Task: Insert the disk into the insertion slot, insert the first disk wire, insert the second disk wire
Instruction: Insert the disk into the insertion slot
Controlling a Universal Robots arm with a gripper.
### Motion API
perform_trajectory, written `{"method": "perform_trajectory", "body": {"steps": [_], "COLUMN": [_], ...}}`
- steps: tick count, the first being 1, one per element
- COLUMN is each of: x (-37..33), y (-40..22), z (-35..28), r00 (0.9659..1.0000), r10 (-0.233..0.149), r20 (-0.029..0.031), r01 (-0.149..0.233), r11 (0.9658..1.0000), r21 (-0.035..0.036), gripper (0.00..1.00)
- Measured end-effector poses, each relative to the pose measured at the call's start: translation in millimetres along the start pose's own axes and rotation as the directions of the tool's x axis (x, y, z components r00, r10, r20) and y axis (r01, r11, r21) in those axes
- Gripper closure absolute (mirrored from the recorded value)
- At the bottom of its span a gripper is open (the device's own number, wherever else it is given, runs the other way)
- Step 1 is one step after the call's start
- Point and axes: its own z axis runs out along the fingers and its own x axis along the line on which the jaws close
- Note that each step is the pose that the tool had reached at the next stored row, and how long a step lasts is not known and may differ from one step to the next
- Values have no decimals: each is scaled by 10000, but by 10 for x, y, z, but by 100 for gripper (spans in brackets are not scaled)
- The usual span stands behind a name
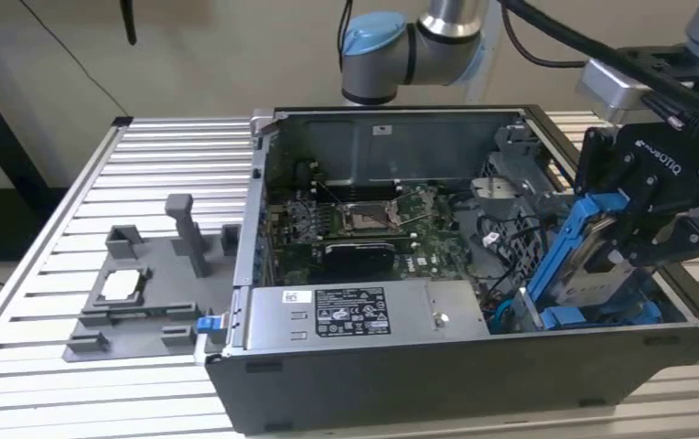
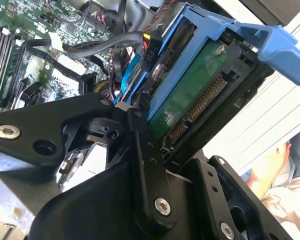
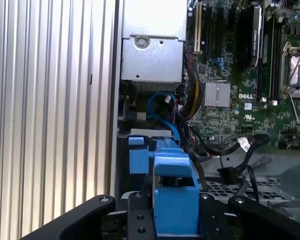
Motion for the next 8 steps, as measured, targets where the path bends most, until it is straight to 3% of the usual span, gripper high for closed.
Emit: {"method": "perform_trajectory", "body": {"steps": [8], "x": [4], "y": [-9], "z": [144], "r00": [10000], "r10": [-1], "r20": [6], "r01": [1], "r11": [10000], "r21": [1], "gripper": [67]}}
